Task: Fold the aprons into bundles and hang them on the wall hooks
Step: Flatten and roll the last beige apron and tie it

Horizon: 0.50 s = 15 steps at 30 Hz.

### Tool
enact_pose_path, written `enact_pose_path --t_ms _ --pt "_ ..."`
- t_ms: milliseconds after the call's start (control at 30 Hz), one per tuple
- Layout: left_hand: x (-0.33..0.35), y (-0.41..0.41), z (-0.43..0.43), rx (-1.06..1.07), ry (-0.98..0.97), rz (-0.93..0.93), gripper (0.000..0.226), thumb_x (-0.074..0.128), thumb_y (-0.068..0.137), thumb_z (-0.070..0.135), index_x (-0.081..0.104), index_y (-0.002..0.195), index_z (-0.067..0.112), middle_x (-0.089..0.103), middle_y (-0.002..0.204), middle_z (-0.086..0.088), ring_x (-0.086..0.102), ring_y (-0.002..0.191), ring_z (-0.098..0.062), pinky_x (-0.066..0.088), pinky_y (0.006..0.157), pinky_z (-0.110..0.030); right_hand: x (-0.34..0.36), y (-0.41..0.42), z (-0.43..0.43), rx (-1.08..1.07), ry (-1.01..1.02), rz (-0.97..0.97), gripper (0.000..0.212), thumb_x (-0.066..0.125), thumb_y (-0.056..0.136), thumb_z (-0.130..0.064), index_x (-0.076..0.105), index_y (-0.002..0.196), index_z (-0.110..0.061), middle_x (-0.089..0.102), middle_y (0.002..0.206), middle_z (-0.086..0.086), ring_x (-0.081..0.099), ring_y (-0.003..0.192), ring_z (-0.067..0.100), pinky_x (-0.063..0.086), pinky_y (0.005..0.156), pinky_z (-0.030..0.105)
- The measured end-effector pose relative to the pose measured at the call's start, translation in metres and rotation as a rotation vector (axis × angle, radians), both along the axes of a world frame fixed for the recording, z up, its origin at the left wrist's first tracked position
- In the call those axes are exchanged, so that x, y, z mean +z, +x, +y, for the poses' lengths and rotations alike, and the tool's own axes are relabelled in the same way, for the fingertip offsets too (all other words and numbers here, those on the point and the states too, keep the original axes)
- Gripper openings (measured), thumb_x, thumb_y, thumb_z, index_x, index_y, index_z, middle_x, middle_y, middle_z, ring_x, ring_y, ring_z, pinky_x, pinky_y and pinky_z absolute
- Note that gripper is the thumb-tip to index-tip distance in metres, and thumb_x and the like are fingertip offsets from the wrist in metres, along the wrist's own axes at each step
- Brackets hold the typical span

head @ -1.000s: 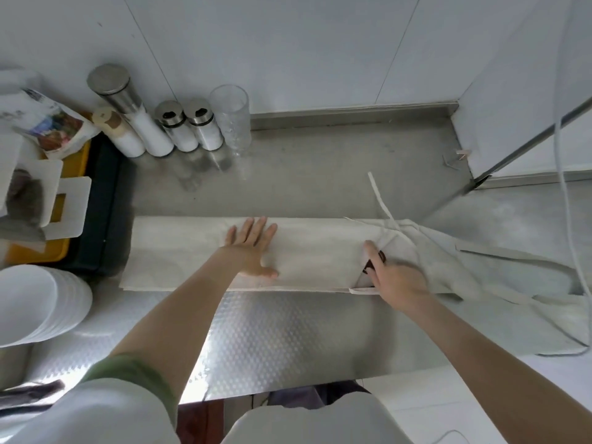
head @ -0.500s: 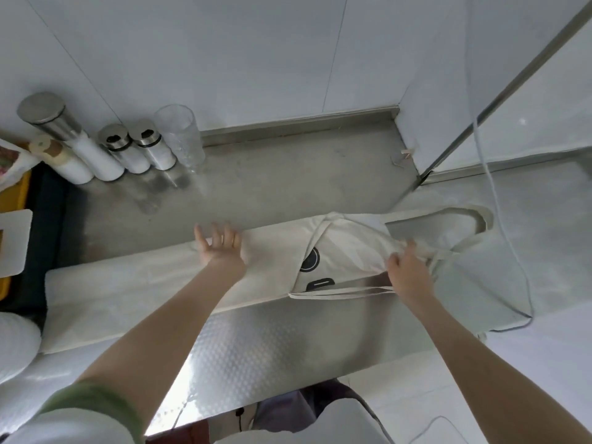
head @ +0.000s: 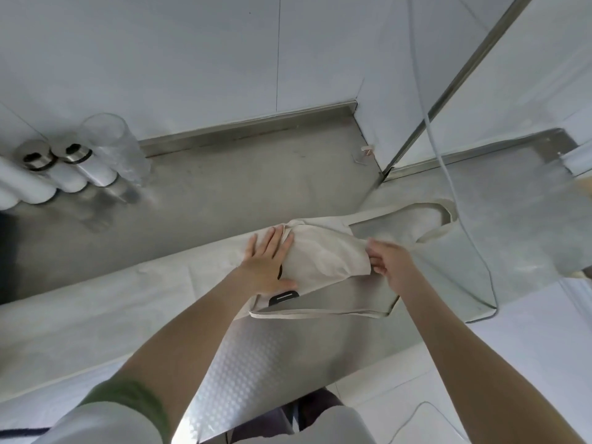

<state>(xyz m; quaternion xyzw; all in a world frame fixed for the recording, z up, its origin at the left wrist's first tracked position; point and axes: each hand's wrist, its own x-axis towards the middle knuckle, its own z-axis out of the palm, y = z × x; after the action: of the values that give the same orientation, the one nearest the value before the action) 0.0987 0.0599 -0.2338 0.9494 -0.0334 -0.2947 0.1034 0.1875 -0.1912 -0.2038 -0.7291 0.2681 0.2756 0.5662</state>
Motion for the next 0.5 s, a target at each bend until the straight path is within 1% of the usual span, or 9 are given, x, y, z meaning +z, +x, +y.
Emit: enact_pose_path --t_ms 67,133,167,233,267,333,367,433,500 --pt "-0.004 0.0 0.003 0.01 -0.031 0.01 0.108 0.045 0.083 0.072 -0.031 0.145 0.026 -0.035 0.154 -0.001 -0.032 0.141 -0.017 -0.018 0.115 -0.047 -0.004 -0.002 0.002 0.311 -0.11 0.02 0.033 0.067 0.086 -0.036 0.065 0.102 -0.007 0.066 0.095 0.006 0.062 0.084 0.021 0.048 0.075 0.029" --pt "-0.007 0.001 0.005 -0.002 -0.042 0.015 0.113 0.046 0.08 0.075 -0.035 0.143 0.027 -0.038 0.153 0.0 -0.035 0.14 -0.015 -0.02 0.114 -0.046 -0.007 -0.006 0.0 0.473 -0.154 0.025 0.041 0.071 0.078 -0.04 0.066 0.104 -0.009 0.065 0.097 0.002 0.059 0.091 0.02 0.046 0.085 0.032" --pt "-0.007 0.001 0.006 -0.008 -0.046 0.015 0.115 0.047 0.078 0.077 -0.036 0.142 0.028 -0.039 0.152 0.001 -0.036 0.139 -0.015 -0.02 0.114 -0.046 -0.01 -0.007 -0.003 0.481 -0.119 -0.008 0.039 0.073 0.079 -0.034 0.066 0.105 -0.006 0.064 0.095 0.0 0.058 0.089 0.017 0.044 0.083 0.029" --pt "-0.008 0.002 0.007 -0.008 -0.054 0.016 0.12 0.049 0.075 0.078 -0.039 0.139 0.029 -0.04 0.151 0.002 -0.037 0.138 -0.014 -0.021 0.114 -0.046 -0.014 -0.01 -0.009 0.398 0.002 -0.126 0.033 0.07 0.084 -0.02 0.063 0.102 0.007 0.061 0.089 0.003 0.055 0.083 0.017 0.041 0.075 0.027" --pt "-0.008 0.001 0.006 -0.009 -0.05 0.017 0.121 0.05 0.074 0.078 -0.039 0.139 0.029 -0.04 0.151 0.002 -0.037 0.138 -0.014 -0.022 0.113 -0.045 -0.014 -0.01 -0.011 0.346 0.06 -0.181 0.03 0.066 0.088 -0.017 0.062 0.1 0.01 0.061 0.088 0.006 0.055 0.084 0.019 0.042 0.077 0.029" --pt "-0.005 0.001 0.006 -0.019 -0.03 0.019 0.122 0.052 0.075 0.077 -0.038 0.14 0.027 -0.04 0.151 0.001 -0.037 0.138 -0.015 -0.023 0.111 -0.044 -0.009 -0.006 -0.009 0.292 0.13 -0.267 0.02 0.058 0.093 -0.01 0.064 0.097 0.008 0.064 0.091 0.009 0.058 0.088 0.019 0.045 0.083 0.033" --pt "-0.004 0.001 0.006 -0.022 -0.023 0.023 0.122 0.053 0.075 0.076 -0.038 0.14 0.026 -0.041 0.151 0.001 -0.037 0.138 -0.015 -0.023 0.111 -0.044 -0.007 -0.004 -0.007 0.296 0.144 -0.294 0.02 0.056 0.095 -0.008 0.063 0.097 0.01 0.064 0.09 0.01 0.058 0.087 0.019 0.045 0.082 0.033" --pt "-0.003 0.001 0.006 -0.022 -0.018 0.026 0.123 0.053 0.075 0.077 -0.037 0.141 0.026 -0.041 0.15 0.0 -0.037 0.138 -0.015 -0.023 0.111 -0.044 -0.004 0.002 -0.004 0.326 0.156 -0.308 0.031 0.057 0.094 -0.013 0.057 0.098 0.018 0.06 0.089 0.011 0.054 0.085 0.018 0.042 0.079 0.033" --pt "-0.003 0.0 0.005 -0.025 -0.009 0.023 0.122 0.052 0.075 0.077 -0.038 0.14 0.026 -0.04 0.151 0.0 -0.037 0.138 -0.015 -0.023 0.112 -0.044 -0.008 0.006 -0.006 0.385 0.05 -0.31 0.039 0.059 0.092 -0.018 0.053 0.096 0.021 0.056 0.084 0.009 0.05 0.081 0.018 0.039 0.075 0.032"
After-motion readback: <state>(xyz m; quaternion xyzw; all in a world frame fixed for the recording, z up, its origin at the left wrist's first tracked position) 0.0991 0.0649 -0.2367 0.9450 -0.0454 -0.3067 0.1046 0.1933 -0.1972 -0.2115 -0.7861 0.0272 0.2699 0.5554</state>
